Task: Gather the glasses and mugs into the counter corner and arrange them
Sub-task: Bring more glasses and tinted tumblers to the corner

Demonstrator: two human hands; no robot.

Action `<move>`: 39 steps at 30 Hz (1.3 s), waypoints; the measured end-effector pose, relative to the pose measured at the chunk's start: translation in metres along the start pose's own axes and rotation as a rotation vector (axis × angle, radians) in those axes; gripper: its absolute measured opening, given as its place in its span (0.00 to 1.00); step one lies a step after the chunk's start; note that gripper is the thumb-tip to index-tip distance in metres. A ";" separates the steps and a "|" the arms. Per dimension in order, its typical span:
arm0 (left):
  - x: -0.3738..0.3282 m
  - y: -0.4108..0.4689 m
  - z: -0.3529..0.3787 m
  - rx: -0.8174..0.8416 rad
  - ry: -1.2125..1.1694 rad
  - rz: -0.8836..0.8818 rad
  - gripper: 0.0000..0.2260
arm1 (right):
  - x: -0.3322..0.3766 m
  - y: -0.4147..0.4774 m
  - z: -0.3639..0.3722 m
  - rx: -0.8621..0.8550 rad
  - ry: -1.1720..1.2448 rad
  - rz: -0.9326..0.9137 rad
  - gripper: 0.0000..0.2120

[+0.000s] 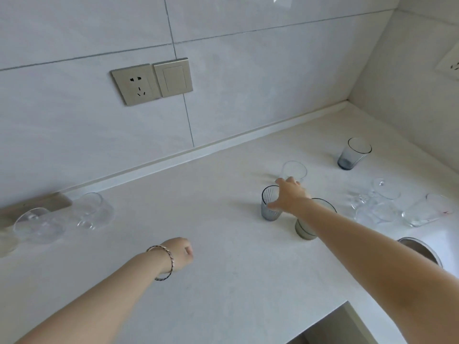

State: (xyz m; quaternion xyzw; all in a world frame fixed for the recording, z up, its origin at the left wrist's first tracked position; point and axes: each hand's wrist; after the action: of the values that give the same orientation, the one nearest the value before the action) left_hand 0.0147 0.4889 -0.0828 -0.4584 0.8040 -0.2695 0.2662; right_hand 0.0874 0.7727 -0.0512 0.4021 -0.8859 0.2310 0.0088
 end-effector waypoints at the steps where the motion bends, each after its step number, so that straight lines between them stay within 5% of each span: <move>1: 0.005 0.000 -0.001 -0.002 -0.004 -0.015 0.07 | 0.003 0.004 0.002 0.021 0.001 0.004 0.39; 7: 0.043 -0.006 -0.001 0.002 -0.055 -0.120 0.06 | 0.017 0.012 0.014 0.072 -0.175 -0.025 0.33; 16: 0.109 -0.031 0.014 0.002 -0.141 -0.241 0.13 | 0.095 -0.024 0.033 0.122 -0.216 -0.261 0.37; 31: 0.382 -0.141 0.042 -0.044 -0.326 -0.351 0.14 | 0.402 -0.161 0.159 0.277 -0.210 -0.561 0.39; 39: 0.491 -0.178 0.063 -0.058 -0.428 -0.454 0.11 | 0.551 -0.191 0.222 0.228 -0.199 -0.709 0.37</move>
State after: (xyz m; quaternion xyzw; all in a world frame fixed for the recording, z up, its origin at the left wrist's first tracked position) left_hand -0.0529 -0.0325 -0.0959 -0.6799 0.6142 -0.1965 0.3492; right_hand -0.1110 0.1811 -0.0615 0.7023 -0.6572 0.2703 -0.0426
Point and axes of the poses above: each hand's wrist, its own y-axis towards the middle knuckle, its own z-axis out of the palm, x = y × z, and after that the axes turned 4 degrees about y, right-handed
